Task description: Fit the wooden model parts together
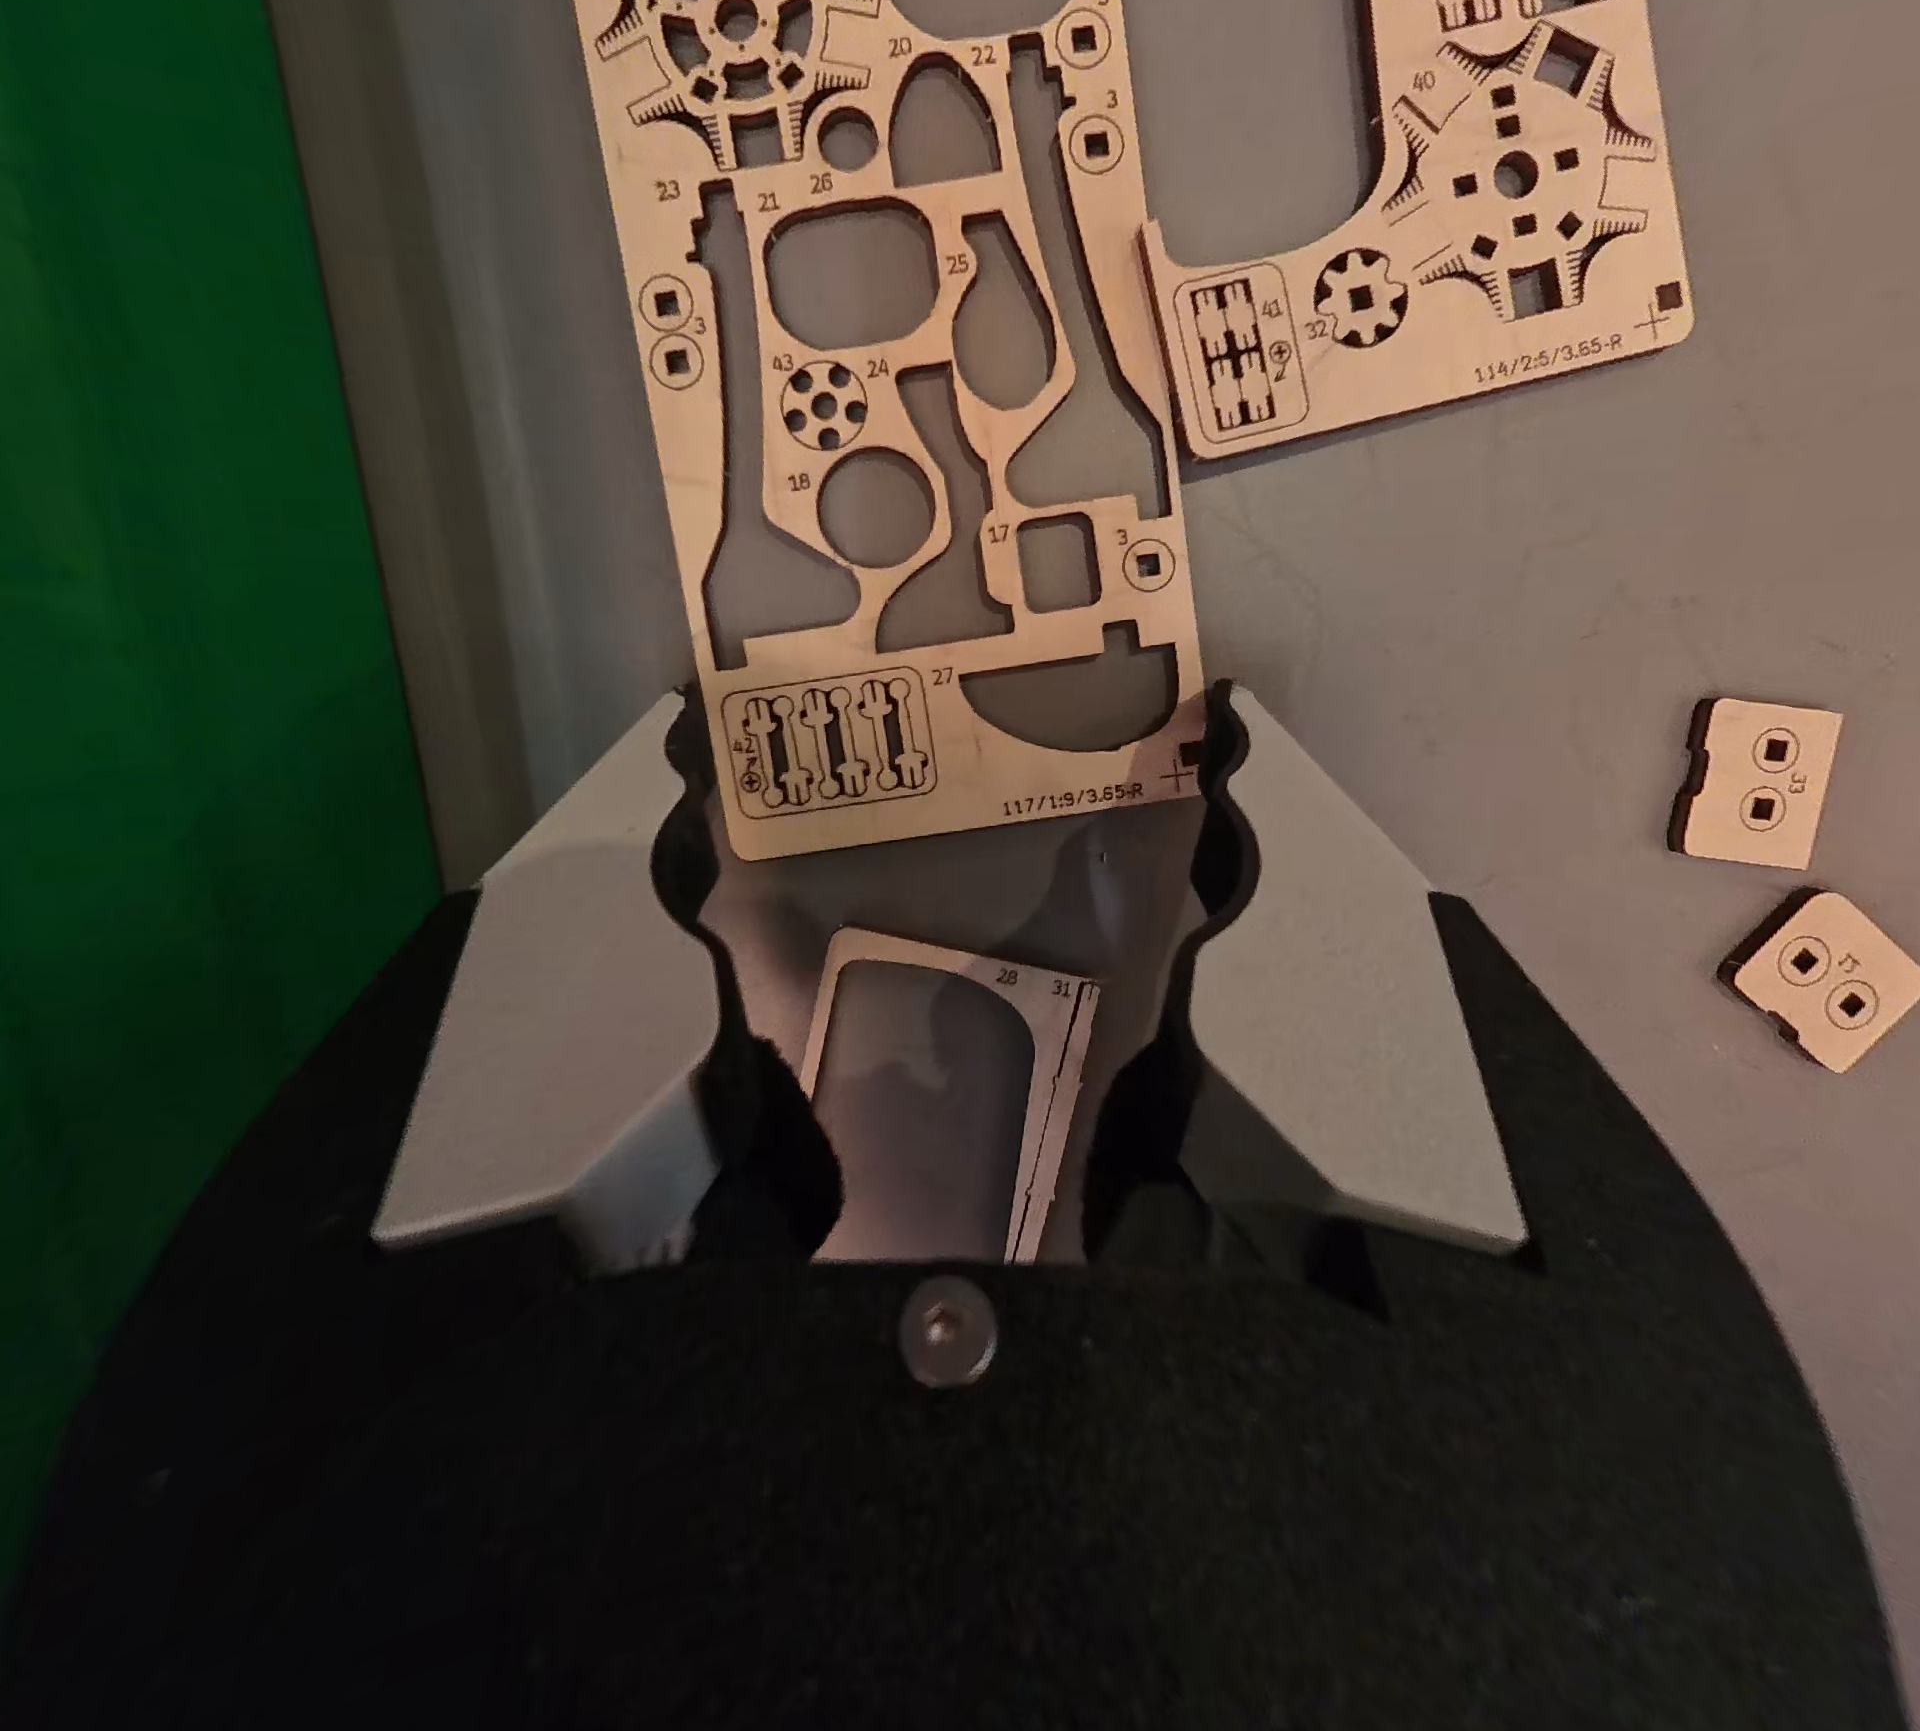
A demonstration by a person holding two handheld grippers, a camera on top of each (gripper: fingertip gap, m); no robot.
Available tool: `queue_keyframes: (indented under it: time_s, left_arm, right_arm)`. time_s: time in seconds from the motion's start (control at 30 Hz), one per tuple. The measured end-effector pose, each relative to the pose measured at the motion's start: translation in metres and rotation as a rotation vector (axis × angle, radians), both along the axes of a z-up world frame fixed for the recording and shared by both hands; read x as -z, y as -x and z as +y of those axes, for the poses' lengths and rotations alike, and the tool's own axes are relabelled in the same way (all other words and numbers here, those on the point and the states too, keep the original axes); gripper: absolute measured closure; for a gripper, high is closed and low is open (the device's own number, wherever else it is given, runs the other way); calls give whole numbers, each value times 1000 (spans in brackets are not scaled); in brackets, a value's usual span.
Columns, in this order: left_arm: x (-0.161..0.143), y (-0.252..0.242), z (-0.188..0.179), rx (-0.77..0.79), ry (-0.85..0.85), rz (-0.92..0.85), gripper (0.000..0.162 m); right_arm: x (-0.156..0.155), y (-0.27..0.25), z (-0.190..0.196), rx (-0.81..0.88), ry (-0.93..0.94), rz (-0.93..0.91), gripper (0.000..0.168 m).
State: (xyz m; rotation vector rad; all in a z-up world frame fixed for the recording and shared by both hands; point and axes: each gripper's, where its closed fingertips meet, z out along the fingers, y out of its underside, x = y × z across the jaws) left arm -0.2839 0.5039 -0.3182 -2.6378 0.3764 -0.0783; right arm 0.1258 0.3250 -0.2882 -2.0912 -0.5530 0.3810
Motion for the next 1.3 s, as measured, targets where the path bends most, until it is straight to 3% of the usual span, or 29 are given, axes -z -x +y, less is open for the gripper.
queue_keyframes:
  time_s: [0.43, 0.87, 0.9, 0.97, 1.07, 1.13, 1.2, 1.3]
  left_arm:
    - [-7, 16, 2, -1, -32, 142, 72]
    - [-7, 11, -7, 21, -3, 56, 73]
    - [-14, 6, -14, 39, -2, 50, 78]
    - [-40, -6, -28, 87, -34, 31, 72]
    - [-107, -25, -48, 204, -158, -100, 85]
    - [-149, 0, -42, 192, -245, -161, 87]
    - [-168, 52, -21, 147, -301, -118, 88]
    - [-129, 148, 16, 61, -133, 114, 83]
  right_arm:
    - [1, 1, -1, -7, 10, 0, 112]
    - [1, 1, -1, -7, 8, -1, 112]
    - [1, 0, -1, -5, 8, 5, 112]
    - [1, -1, -1, -1, 15, 17, 112]
    - [1, -2, -1, 0, 23, 33, 112]
    - [0, -2, -1, 0, 26, 42, 112]
    - [1, -1, -1, -3, 31, 43, 112]
    - [2, -1, -1, -6, 30, 33, 112]
